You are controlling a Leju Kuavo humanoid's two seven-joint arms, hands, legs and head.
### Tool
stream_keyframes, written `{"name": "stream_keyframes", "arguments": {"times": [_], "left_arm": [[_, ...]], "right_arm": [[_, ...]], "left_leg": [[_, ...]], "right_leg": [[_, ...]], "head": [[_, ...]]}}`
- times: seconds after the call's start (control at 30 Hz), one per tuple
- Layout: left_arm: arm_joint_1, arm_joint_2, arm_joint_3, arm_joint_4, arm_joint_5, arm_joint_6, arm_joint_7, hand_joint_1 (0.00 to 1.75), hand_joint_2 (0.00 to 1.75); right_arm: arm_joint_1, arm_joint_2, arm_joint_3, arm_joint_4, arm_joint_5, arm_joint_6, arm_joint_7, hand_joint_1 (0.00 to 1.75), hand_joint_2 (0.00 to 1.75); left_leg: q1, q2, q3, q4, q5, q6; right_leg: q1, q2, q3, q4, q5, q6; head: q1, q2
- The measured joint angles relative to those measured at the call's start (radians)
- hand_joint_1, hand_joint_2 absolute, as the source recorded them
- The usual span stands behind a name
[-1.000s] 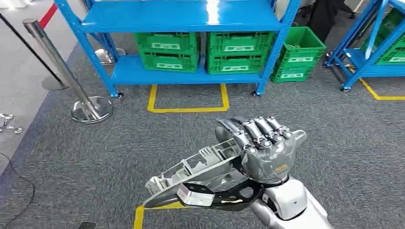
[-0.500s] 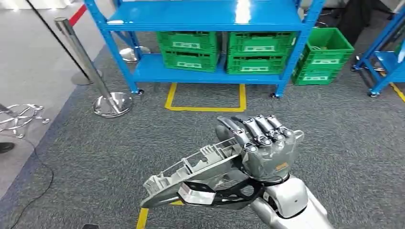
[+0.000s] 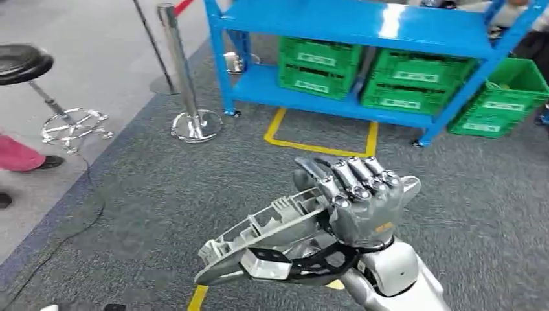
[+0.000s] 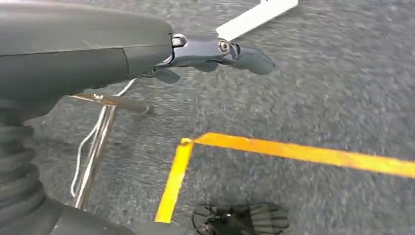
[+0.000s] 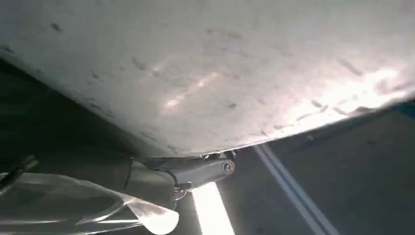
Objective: Take the parts from the cabinet and place them on the table.
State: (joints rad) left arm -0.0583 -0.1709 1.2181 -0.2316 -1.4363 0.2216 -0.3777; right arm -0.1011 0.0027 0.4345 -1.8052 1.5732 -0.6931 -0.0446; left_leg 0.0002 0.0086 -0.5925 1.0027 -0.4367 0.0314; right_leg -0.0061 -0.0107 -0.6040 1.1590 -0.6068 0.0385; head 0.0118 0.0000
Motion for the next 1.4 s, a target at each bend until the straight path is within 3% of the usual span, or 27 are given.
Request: {"name": "stream_keyframes", "arguments": {"times": [0.07, 0.1, 0.13, 0.2, 0.23, 0.27, 0.4, 0.47, 0.53, 0.6, 0.63, 0.7, 0.73, 0.77, 0.8, 0.83, 0.93, 0.97, 1.0, 1.03, 1.1, 1.17, 1.23, 1.27, 1.3, 1.33, 1.4], "left_arm": [[0.0, -0.002, 0.0, 0.0, 0.0, 0.0, 0.0, 0.0, 1.75], [0.001, -0.002, -0.001, 0.001, 0.0, 0.0, 0.0, 0.0, 1.75], [0.003, -0.002, 0.0, 0.002, 0.0, 0.0, 0.001, 0.0, 1.75], [0.004, -0.002, 0.0, 0.002, 0.0, 0.0, 0.001, 0.0, 1.75], [0.002, -0.003, 0.0, 0.002, 0.0, 0.0, 0.002, 0.0, 1.75], [0.001, -0.004, 0.0, 0.002, 0.0, 0.0, 0.001, 0.0, 1.75], [0.008, -0.002, -0.001, 0.002, 0.0, 0.0, 0.002, 0.0, 1.75], [0.008, -0.001, 0.0, 0.003, 0.0, 0.0, 0.003, 0.0, 1.75], [0.004, -0.001, 0.0, 0.004, 0.0, 0.0, 0.003, 0.0, 1.75], [0.001, -0.002, -0.001, 0.004, 0.0, 0.0, 0.003, 0.0, 1.75], [0.002, -0.002, -0.001, 0.004, 0.0, 0.0, 0.003, 0.0, 1.75], [0.005, -0.001, -0.001, 0.004, 0.0, 0.0, 0.003, 0.0, 1.75], [0.005, 0.0, -0.001, 0.004, 0.0, 0.0, 0.003, 0.0, 1.75], [0.004, 0.001, -0.001, 0.005, 0.0, 0.0, 0.003, 0.0, 1.75], [0.003, 0.001, -0.001, 0.005, 0.0, 0.0, 0.003, 0.0, 1.75], [-0.001, 0.0, -0.001, 0.005, 0.0, 0.0, 0.003, 0.0, 1.75], [0.004, 0.0, -0.002, 0.005, 0.0, 0.0, 0.003, 0.0, 1.75], [0.004, 0.0, -0.002, 0.005, 0.0, 0.0, 0.003, 0.0, 1.75], [0.004, -0.002, -0.002, 0.005, 0.0, 0.0, 0.003, 0.0, 1.75], [0.002, 0.0, -0.002, 0.005, 0.0, 0.001, 0.003, 0.0, 1.75], [-0.001, 0.0, -0.002, 0.005, 0.0, 0.001, 0.003, 0.0, 1.75], [0.001, 0.0, -0.003, 0.005, 0.0, 0.001, 0.003, 0.0, 1.75], [0.002, -0.001, -0.003, 0.005, 0.0, 0.001, 0.004, 0.0, 1.75], [0.001, -0.001, -0.004, 0.005, 0.0, 0.001, 0.004, 0.0, 1.75], [0.001, -0.002, -0.005, 0.005, -0.001, 0.001, 0.004, 0.0, 1.75], [-0.001, -0.002, -0.006, 0.005, -0.002, 0.001, 0.003, 0.0, 1.75], [0.001, -0.002, -0.007, 0.005, -0.002, 0.001, 0.004, 0.0, 1.75]], "right_arm": [[0.003, 0.0, -0.004, 0.0, 0.0, 0.0, -0.002, 1.75, 1.75], [0.005, 0.0, -0.006, 0.0, 0.0, 0.0, -0.002, 1.75, 1.75], [0.005, 0.0, -0.008, 0.0, 0.0, 0.0, -0.002, 1.75, 1.75], [0.004, 0.0, -0.009, 0.0, 0.0, 0.0, -0.003, 1.75, 1.75], [0.004, 0.0, -0.008, -0.001, 0.0, 0.0, -0.003, 1.75, 1.75], [0.004, 0.0, -0.008, -0.001, 0.0, 0.0, -0.004, 1.75, 1.75], [0.002, 0.002, -0.01, -0.003, 0.0, 0.0, -0.005, 1.75, 1.75], [0.001, 0.006, -0.012, -0.003, 0.0, 0.0, -0.006, 1.75, 1.75], [0.0, 0.008, -0.013, -0.005, 0.0, 0.0, -0.006, 1.75, 1.75], [0.003, 0.008, -0.014, -0.005, 0.0, 0.0, -0.009, 1.75, 1.75], [0.003, 0.008, -0.014, -0.005, 0.0, 0.0, -0.01, 1.75, 1.75], [0.003, 0.008, -0.014, -0.005, 0.0, 0.0, -0.01, 1.75, 1.75], [0.003, 0.008, -0.015, -0.005, 0.0, 0.0, -0.011, 1.75, 1.75], [0.003, 0.008, -0.015, -0.005, 0.0, 0.0, -0.011, 1.75, 1.75], [0.003, 0.009, -0.015, -0.006, 0.0, 0.0, -0.012, 1.75, 1.75], [0.002, 0.009, -0.016, -0.006, 0.0, 0.0, -0.012, 1.75, 1.75], [0.002, 0.01, -0.015, -0.006, 0.0, 0.0, -0.012, 1.75, 1.75], [0.0, 0.011, -0.015, -0.006, 0.0, 0.0, -0.012, 1.75, 1.75], [-0.001, 0.011, -0.015, -0.007, 0.0, 0.0, -0.012, 1.75, 1.75], [0.0, 0.011, -0.015, -0.01, 0.0, 0.0, -0.012, 1.75, 1.75], [0.003, 0.011, -0.016, -0.01, 0.0, 0.0, -0.012, 1.75, 1.75], [0.005, 0.011, -0.016, -0.01, 0.0, 0.0, -0.012, 1.75, 1.75], [0.005, 0.011, -0.016, -0.01, 0.0, 0.0, -0.012, 1.75, 1.75], [0.005, 0.011, -0.016, -0.01, 0.0, 0.0, -0.012, 1.75, 1.75], [0.004, 0.011, -0.016, -0.011, 0.0, 0.0, -0.012, 1.75, 1.75], [0.004, 0.011, -0.016, -0.011, 0.0, 0.0, -0.012, 1.75, 1.75], [0.004, 0.011, -0.016, -0.013, 0.0, 0.0, -0.015, 1.75, 1.75]], "left_leg": [[-0.002, -0.029, -0.005, 0.001, 0.002, 0.002], [-0.002, -0.043, -0.006, 0.001, 0.002, 0.002], [-0.002, -0.059, -0.005, 0.002, 0.003, 0.001], [-0.002, -0.09, -0.003, 0.004, 0.005, -0.002], [-0.002, -0.105, -0.004, 0.007, 0.005, -0.004], [-0.006, -0.114, -0.01, 0.01, 0.006, -0.011], [0.001, -0.158, -0.027, 0.008, 0.019, -0.038], [-0.004, -0.078, -0.038, 0.034, -0.005, -0.043], [0.0, -0.033, -0.077, 0.117, -0.058, -0.052], [0.007, -0.017, -0.151, 0.277, -0.126, -0.061], [0.011, -0.017, -0.167, 0.316, -0.131, -0.064], [0.013, -0.013, -0.132, 0.256, -0.083, -0.066], [0.013, -0.002, -0.084, 0.167, -0.039, -0.064], [0.011, 0.028, -0.03, 0.07, 0.001, -0.06], [0.0, 0.089, -0.001, 0.017, -0.009, -0.055], [-0.003, 0.081, -0.003, 0.01, -0.006, -0.042], [-0.007, 0.045, -0.012, 0.012, -0.008, -0.026], [0.003, 0.031, -0.007, 0.003, 0.0, -0.015], [0.004, 0.02, -0.008, 0.002, 0.001, -0.011], [0.004, 0.009, -0.008, 0.003, 0.001, -0.004], [0.003, -0.021, -0.011, 0.003, 0.002, 0.0], [0.001, -0.051, -0.01, 0.004, 0.002, 0.0], [0.001, -0.084, -0.008, 0.006, 0.002, 0.0], [0.001, -0.097, -0.006, 0.008, 0.001, -0.002], [0.003, -0.112, -0.007, 0.01, -0.001, -0.005], [-0.002, -0.124, -0.014, 0.016, -0.002, -0.012], [0.007, -0.143, -0.025, 0.015, 0.005, -0.026]], "right_leg": [[0.001, 0.008, -0.077, 0.146, -0.052, 0.003], [0.001, 0.009, -0.09, 0.165, -0.044, 0.003], [0.001, 0.009, -0.08, 0.135, -0.012, 0.002], [-0.001, 0.025, -0.007, -0.026, 0.085, -0.004], [-0.005, 0.066, 0.036, -0.121, 0.121, -0.008], [-0.007, 0.095, 0.047, -0.137, 0.102, -0.01], [-0.008, 0.062, 0.056, -0.152, 0.109, -0.026], [-0.011, 0.038, 0.062, -0.162, 0.114, -0.038], [-0.01, 0.018, 0.063, -0.162, 0.114, -0.042], [-0.008, -0.014, 0.062, -0.161, 0.111, -0.045], [-0.008, -0.029, 0.062, -0.161, 0.11, -0.045], [-0.008, -0.053, 0.064, -0.161, 0.108, -0.042], [-0.008, -0.066, 0.067, -0.161, 0.105, -0.04], [-0.008, -0.078, 0.072, -0.161, 0.102, -0.035], [-0.002, -0.088, 0.075, -0.161, 0.099, -0.03], [0.004, -0.096, 0.074, -0.158, 0.095, -0.023], [0.005, -0.129, 0.085, -0.165, 0.093, -0.01], [0.0, -0.117, 0.081, -0.163, 0.084, 0.0], [-0.005, -0.052, 0.071, -0.141, 0.063, 0.002], [-0.006, -0.015, 0.046, -0.082, 0.028, 0.001], [-0.006, 0.007, -0.042, 0.095, -0.045, 0.004], [-0.004, 0.009, -0.091, 0.168, -0.045, 0.004], [-0.005, 0.013, -0.051, 0.054, 0.044, 0.0], [-0.007, 0.03, -0.009, -0.042, 0.097, -0.005], [-0.01, 0.068, 0.026, -0.125, 0.124, -0.008], [-0.015, 0.098, 0.035, -0.144, 0.109, -0.008], [-0.008, 0.084, 0.042, -0.145, 0.11, -0.009]], "head": [[0.0, 0.0], [0.0, 0.0], [0.0, 0.0], [0.0, 0.0], [0.0, 0.0], [-0.002, 0.0], [-0.002, 0.0], [-0.009, 0.0], [-0.018, 0.0], [-0.017, 0.0], [-0.018, 0.0], [-0.018, 0.0], [-0.018, 0.0], [-0.018, 0.0], [-0.018, 0.0], [-0.017, 0.0], [-0.017, 0.0], [-0.017, 0.0], [-0.013, 0.0], [-0.011, 0.0], [-0.008, 0.0], [-0.009, 0.0], [-0.008, 0.0], [-0.008, 0.0], [-0.009, 0.0], [-0.011, 0.0], [-0.011, 0.0]]}}
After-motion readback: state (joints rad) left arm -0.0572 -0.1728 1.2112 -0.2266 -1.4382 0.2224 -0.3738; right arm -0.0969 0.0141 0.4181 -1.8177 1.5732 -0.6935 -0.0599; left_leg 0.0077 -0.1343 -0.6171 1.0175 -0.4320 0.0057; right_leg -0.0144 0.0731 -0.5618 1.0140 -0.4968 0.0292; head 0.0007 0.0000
